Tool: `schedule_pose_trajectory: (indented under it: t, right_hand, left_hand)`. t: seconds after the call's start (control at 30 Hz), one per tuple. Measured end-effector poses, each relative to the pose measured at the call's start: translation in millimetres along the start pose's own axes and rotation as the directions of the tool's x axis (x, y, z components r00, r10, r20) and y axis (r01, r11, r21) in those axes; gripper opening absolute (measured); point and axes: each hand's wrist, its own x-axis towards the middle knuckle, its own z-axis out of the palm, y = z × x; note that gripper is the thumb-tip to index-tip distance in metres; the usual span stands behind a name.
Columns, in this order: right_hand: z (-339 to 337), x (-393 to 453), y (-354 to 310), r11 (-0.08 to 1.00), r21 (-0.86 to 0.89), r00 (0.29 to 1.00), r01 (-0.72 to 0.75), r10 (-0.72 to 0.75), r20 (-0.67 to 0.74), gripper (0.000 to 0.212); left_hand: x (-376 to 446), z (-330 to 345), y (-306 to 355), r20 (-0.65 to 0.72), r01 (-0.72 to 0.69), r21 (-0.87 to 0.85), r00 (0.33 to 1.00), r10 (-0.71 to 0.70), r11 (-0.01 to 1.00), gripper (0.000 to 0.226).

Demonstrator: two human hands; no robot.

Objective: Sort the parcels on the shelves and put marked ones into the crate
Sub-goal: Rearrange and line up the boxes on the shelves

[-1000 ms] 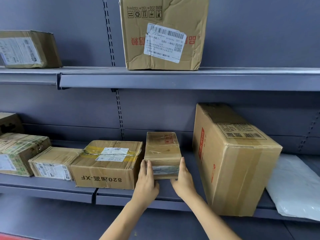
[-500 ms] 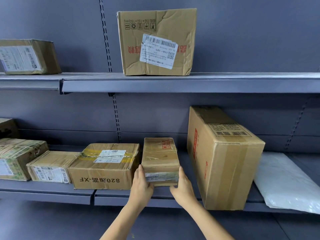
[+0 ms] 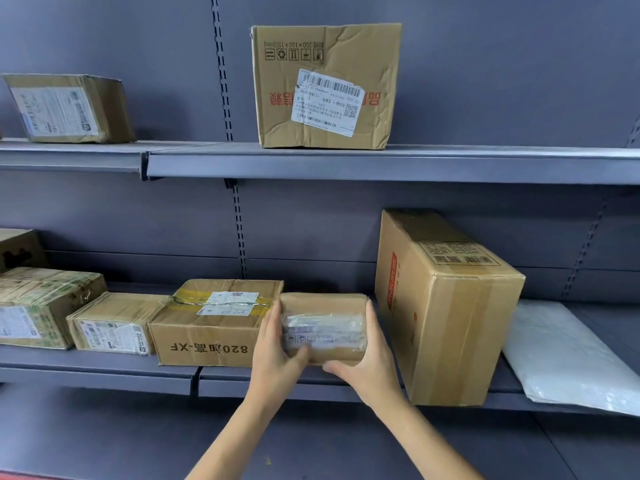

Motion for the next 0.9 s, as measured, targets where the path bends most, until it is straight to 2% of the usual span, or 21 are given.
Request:
schedule_pose_trajectory:
  t: [0.1, 0.2, 0.3, 0.47, 0.63, 0.8, 0.9]
  right_hand:
    - [-10, 2, -25, 0.997, -0.053, 0.998, 0.064, -0.063, 0.013, 0.122]
    - [-16, 6, -41, 0.993, -0.084, 0.995, 0.085, -0.081, 0.053, 0.118]
    - [-21, 13, -48, 0.976, -0.206, 0.993, 0.076, -0.055, 0.105, 0.116]
    - [-24, 22, -55, 0.955, -0.298, 0.996, 0.009, 0.018, 0.087, 0.112]
    - [-28, 25, -50, 0.935, -0.353, 0.997, -0.034, 0.059, 0.059, 0.113]
    - [-26, 23, -49, 0.877, -0.481, 0.996, 0.011, 0.033, 0.084, 0.118]
    - [-23, 24, -46, 0.829, -0.557, 0.997, 0.042, -0.001, 0.074, 0.119]
  left_hand:
    - [8, -12, 16, -0.03, -0.021, -0.048, 0.999, 0.02, 0.999, 0.079]
    - [14, -21, 26, 0.017, 0.02, -0.103, 1.0, -0.018, 0.994, 0.076]
    - [18, -22, 27, 0.081, 0.063, -0.109, 0.995, -0.054, 0.992, 0.076]
    - [28, -17, 33, 0.094, 0.105, -0.137, 0.991, -0.093, 0.985, 0.075]
    - [29, -6, 35, 0.115, 0.133, -0.219, 0.987, -0.11, 0.967, 0.06]
    - [23, -5, 12, 0.183, 0.248, -0.402, 0.965, -0.188, 0.881, 0.042]
    - [16, -7, -6, 0.261, 0.269, -0.347, 0.948, -0.183, 0.898, 0.034]
